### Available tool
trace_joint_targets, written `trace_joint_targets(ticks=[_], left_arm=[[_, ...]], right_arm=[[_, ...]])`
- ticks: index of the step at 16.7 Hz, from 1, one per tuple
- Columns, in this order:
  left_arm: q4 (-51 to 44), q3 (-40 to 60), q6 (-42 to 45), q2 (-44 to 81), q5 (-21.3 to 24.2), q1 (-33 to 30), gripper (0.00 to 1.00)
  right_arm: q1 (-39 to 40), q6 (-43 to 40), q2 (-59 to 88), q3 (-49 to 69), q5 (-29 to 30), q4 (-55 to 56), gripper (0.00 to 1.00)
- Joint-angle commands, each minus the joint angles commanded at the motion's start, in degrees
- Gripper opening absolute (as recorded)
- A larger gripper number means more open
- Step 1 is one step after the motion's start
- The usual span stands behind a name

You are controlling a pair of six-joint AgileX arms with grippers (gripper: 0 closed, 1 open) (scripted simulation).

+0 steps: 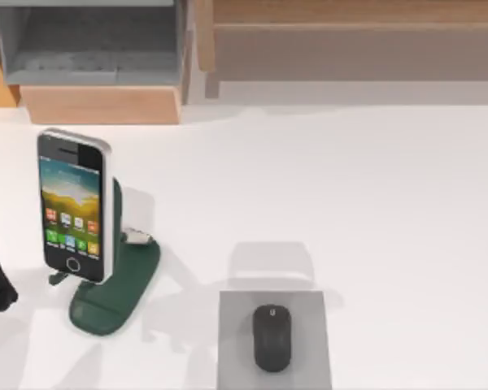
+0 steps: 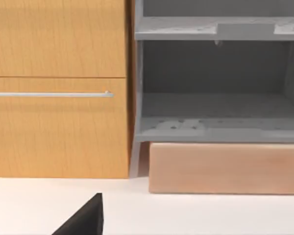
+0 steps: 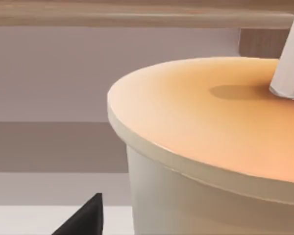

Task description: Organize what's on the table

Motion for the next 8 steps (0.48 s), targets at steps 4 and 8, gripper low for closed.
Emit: trace_joint_targets(ticks=[4, 8], left_arm=[[0.00, 0.00, 0.00, 0.00, 0.00, 0.00, 1.00], [0.00, 0.00, 0.00, 0.00, 0.00, 0.00, 1.00]], right_arm=[[0.98, -0.01, 0.59, 1.97, 1.00, -1.41, 1.00], [0.98, -0.01, 0.59, 1.97, 1.00, -1.41, 0.85]])
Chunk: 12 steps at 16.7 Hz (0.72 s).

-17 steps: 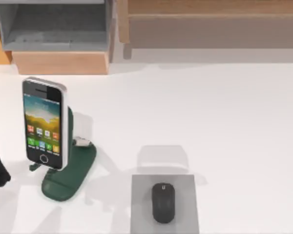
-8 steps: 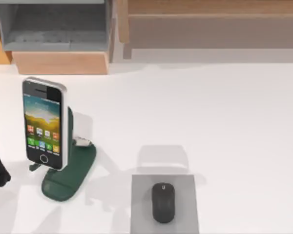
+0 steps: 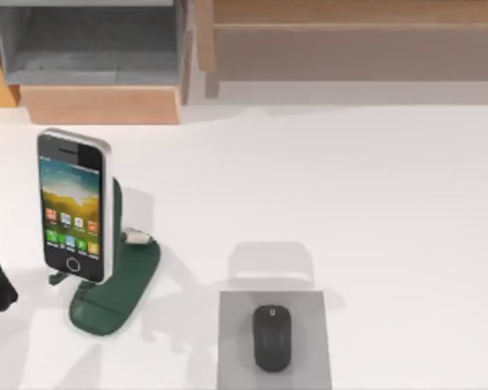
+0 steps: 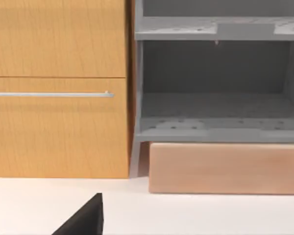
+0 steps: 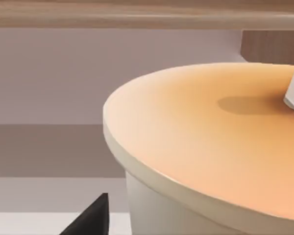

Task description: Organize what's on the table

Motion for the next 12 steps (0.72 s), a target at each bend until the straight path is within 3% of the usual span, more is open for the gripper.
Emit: trace_joint_targets(ticks=[11, 12], left_arm=[[0.00, 0.00, 0.00, 0.00, 0.00, 0.00, 1.00], [0.00, 0.00, 0.00, 0.00, 0.00, 0.00, 1.00]], right_arm=[[0.00, 0.00, 0.00, 0.00, 0.00, 0.00, 0.02], [0.00, 0.00, 0.00, 0.00, 0.00, 0.00, 0.00]])
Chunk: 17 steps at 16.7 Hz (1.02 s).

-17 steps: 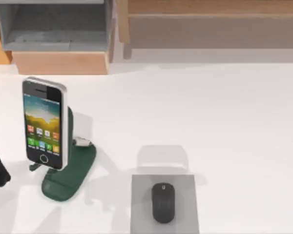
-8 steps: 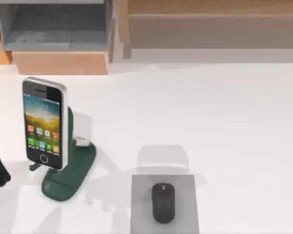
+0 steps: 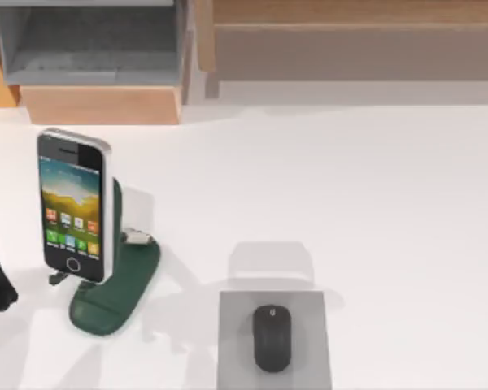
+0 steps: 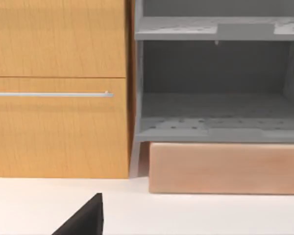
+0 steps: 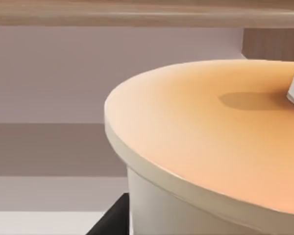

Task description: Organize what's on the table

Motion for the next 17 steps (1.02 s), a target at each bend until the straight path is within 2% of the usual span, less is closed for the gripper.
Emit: trace_joint_targets(ticks=[17], left_arm=[[0.00, 0.00, 0.00, 0.00, 0.00, 0.00, 1.00]], right_arm=[[-0.08, 0.20, -2.67, -0.15, -0.08, -2.50, 0.00]])
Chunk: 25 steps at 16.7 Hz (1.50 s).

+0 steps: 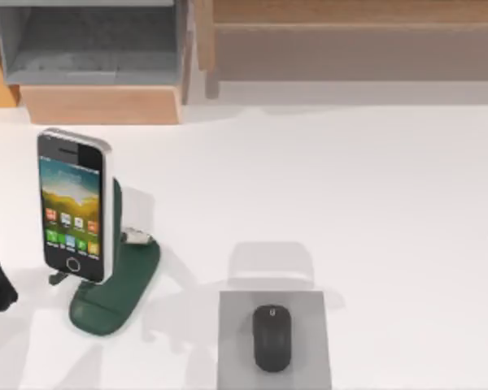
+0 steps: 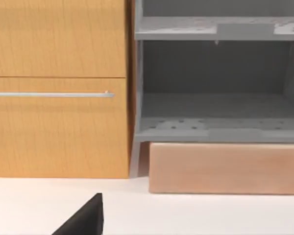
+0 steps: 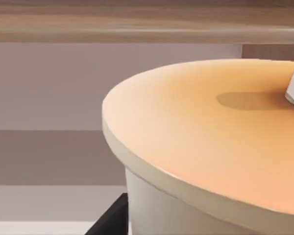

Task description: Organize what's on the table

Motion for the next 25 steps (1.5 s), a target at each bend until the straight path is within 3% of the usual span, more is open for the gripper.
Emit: trace_joint_targets(ticks=[11, 25], left_arm=[[0.00, 0.00, 0.00, 0.00, 0.00, 0.00, 1.00], [0.00, 0.00, 0.00, 0.00, 0.00, 0.00, 1.00]], right_arm=[[3.30, -3.36, -3.82, 4.43, 0.93, 2.49, 0.00], [8.74, -7.22, -6.98, 13.68, 2.10, -3.37, 0.00]])
